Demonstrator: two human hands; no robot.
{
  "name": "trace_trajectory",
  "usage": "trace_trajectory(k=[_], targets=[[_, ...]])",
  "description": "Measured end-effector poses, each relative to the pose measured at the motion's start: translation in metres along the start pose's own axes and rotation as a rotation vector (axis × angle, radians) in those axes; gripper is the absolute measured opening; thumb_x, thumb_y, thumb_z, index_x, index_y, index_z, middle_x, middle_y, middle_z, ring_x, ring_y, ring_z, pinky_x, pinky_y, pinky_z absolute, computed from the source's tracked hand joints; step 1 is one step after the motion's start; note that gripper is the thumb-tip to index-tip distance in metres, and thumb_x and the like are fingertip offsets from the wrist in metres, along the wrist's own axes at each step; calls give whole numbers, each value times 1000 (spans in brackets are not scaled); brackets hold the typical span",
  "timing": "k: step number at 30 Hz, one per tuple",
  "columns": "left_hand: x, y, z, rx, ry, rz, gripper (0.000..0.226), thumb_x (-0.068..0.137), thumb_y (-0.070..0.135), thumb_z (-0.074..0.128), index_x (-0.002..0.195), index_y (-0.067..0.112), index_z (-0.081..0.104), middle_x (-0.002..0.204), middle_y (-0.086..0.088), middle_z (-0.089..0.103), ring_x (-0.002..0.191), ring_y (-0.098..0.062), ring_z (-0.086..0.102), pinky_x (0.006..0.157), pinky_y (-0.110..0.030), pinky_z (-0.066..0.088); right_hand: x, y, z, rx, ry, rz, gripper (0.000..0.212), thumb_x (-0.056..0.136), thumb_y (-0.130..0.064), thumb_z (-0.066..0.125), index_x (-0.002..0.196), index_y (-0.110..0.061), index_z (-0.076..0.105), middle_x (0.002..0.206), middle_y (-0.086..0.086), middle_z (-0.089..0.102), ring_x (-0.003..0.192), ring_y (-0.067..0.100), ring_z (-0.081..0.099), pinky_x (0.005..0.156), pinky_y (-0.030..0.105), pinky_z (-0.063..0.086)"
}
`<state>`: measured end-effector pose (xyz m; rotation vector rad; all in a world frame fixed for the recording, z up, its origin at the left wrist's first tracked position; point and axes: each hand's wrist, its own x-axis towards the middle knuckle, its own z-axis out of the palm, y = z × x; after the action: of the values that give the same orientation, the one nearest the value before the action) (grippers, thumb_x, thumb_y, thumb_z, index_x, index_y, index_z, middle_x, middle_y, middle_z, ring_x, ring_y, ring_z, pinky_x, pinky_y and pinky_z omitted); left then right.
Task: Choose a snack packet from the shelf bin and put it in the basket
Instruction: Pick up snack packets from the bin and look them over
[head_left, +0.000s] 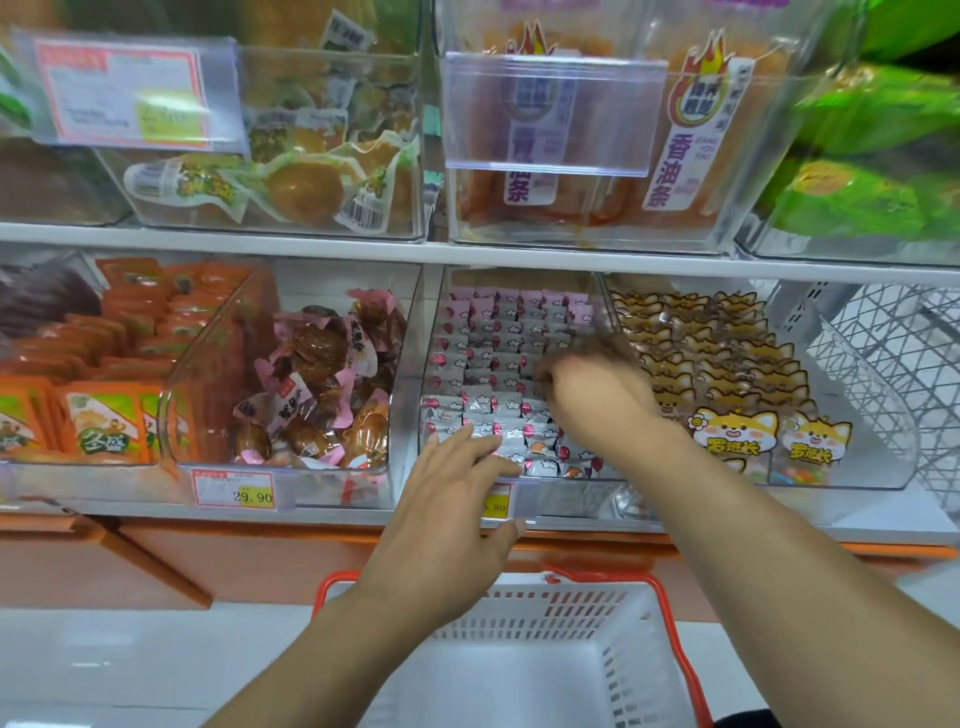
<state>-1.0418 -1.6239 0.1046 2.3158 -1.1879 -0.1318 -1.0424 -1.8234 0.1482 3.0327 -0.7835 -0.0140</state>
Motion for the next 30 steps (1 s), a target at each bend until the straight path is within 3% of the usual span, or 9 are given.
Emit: trace_trajectory(k=[4, 7, 10, 12, 14, 16, 20, 27, 30], targets=[[2, 0, 0, -20, 20, -17, 48, 93, 47, 67, 138, 42, 52, 158, 23, 32, 146, 8, 6, 110, -14, -13, -6, 5, -4, 273, 260, -46, 13, 99, -14, 55, 104, -23, 63, 94, -1, 68, 84, 20, 66, 81, 33, 56], [2, 2, 0, -38, 53, -20, 45, 93, 44, 68, 136, 42, 55, 152, 26, 36, 143, 11, 5, 105, -4, -18, -9, 9, -12, 674, 400, 5, 16, 100, -9, 51, 103, -23, 59, 87, -5, 66, 65, 4, 60, 54, 25, 49], [2, 4, -4, -117, 129, -38, 42, 93, 38, 70, 132, 44, 55, 137, 38, 35, 133, 26, 8, 103, 4, -10, -20, 12, -21, 975, 561, 58, 14, 101, -13, 54, 98, -26, 59, 79, -11, 64, 55, -4, 55, 46, 12, 37], [1, 7, -8, -256, 216, -99, 41, 92, 38, 70, 129, 44, 56, 128, 42, 41, 126, 29, 24, 103, 3, 16, -32, 10, -26, 1139, 629, 88, 12, 102, -18, 56, 95, -28, 59, 83, -10, 66, 66, -4, 58, 54, 11, 40], [2, 10, -16, -442, 322, -192, 35, 90, 41, 70, 123, 45, 58, 119, 36, 54, 117, 20, 45, 94, -6, 37, -44, 7, -27, 1337, 570, 152, 14, 103, -18, 55, 94, -26, 61, 90, -5, 72, 84, 3, 68, 71, 15, 51], [3, 12, -25, -679, 376, -283, 28, 89, 37, 72, 115, 42, 63, 112, 26, 66, 106, 9, 61, 84, -11, 51, -61, 1, -23, 1631, 367, 228, 13, 105, -13, 52, 98, -15, 63, 92, 2, 78, 89, 12, 74, 75, 23, 59], [4, 13, -33, -1069, 307, -449, 29, 92, 28, 71, 120, 24, 67, 99, 6, 79, 91, -10, 75, 73, -16, 57, -87, -6, -11, 2050, 91, 354, 11, 102, -5, 54, 96, -3, 63, 89, 11, 78, 88, 21, 77, 75, 28, 62], [1, 5, -34, -1269, 345, -540, 47, 71, 35, 79, 111, 12, 72, 90, -6, 80, 86, -17, 75, 81, -25, 62, -97, 2, -5, 1846, -111, 280, 17, 101, -23, 59, 107, -11, 69, 104, 4, 78, 87, 19, 75, 73, 32, 62], [1, 3, -35, -1343, 324, -543, 56, 63, 42, 80, 109, 12, 73, 97, -6, 80, 90, -14, 76, 80, -25, 62, -99, 5, -3, 1802, -91, 263, 12, 101, -24, 60, 97, -15, 66, 99, -3, 79, 89, 18, 76, 72, 30, 62]])
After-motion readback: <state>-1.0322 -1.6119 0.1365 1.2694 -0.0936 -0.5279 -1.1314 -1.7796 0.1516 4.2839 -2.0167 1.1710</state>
